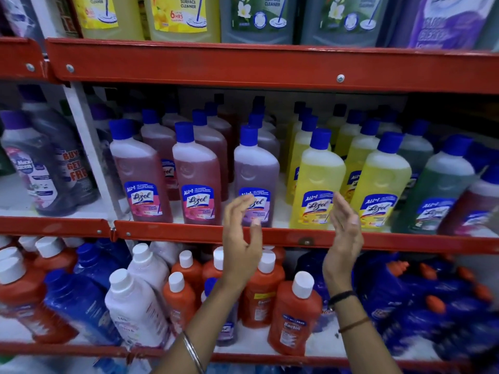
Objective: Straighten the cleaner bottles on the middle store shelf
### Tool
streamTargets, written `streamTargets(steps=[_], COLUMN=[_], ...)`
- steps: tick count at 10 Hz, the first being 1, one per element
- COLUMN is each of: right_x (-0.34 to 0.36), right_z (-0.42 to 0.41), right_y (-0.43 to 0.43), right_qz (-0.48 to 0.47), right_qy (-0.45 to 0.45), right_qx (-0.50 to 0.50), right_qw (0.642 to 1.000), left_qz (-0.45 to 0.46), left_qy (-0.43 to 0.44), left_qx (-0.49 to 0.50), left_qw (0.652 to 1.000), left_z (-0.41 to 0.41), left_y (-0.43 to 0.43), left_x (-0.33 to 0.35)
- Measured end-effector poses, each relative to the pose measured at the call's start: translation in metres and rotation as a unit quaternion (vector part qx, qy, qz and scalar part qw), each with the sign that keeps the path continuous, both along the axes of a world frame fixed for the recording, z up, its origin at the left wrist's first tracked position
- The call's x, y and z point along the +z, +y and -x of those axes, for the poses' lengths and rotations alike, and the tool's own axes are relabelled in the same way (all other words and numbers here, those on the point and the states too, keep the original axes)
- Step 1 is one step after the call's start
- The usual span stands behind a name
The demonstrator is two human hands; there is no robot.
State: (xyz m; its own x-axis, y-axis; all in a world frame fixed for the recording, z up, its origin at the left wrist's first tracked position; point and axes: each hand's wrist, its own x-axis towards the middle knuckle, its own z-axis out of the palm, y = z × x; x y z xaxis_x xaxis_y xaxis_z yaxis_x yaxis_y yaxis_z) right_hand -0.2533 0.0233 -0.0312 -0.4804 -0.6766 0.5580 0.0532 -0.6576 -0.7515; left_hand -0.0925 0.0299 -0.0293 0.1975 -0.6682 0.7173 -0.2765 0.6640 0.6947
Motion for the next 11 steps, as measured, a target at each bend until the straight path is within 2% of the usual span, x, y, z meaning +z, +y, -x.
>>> streamTargets(steps=[1, 2, 3, 4, 7, 10, 11], right_x=[-0.008, -0.01, -0.004, 0.001, 0.001, 0.004, -0.003], right_z=[0.022, 0.035, 0.043, 0.049, 0.053, 0.051, 0.059], right_y=[-0.011, -0.015, -0.014, -0.012, -0.012, -0.013, 0.011], right_qz=[-0.047, -0.098, -0.126, -0.129, -0.152, -0.158, -0.164], right_qy=[0.05, 0.079, 0.108, 0.116, 0.101, 0.094, 0.081], right_qx=[0.038, 0.079, 0.122, 0.136, 0.139, 0.133, 0.083], right_qw=[0.997, 0.989, 0.979, 0.975, 0.973, 0.974, 0.98], left_qz=[-0.037, -0.119, -0.182, -0.207, -0.239, -0.221, -0.185], left_qy=[-0.044, -0.071, -0.072, -0.076, -0.021, -0.03, -0.03], left_qx=[-0.099, -0.158, -0.197, -0.219, -0.254, -0.246, -0.227], left_qw=[0.993, 0.978, 0.961, 0.95, 0.937, 0.943, 0.956], left_z=[0.028, 0.044, 0.052, 0.054, 0.055, 0.054, 0.049], left_y=[0.004, -0.003, -0.009, -0.011, -0.021, -0.02, -0.004], left_x=[0.007, 0.006, 0.005, 0.003, 0.006, 0.003, 0.008])
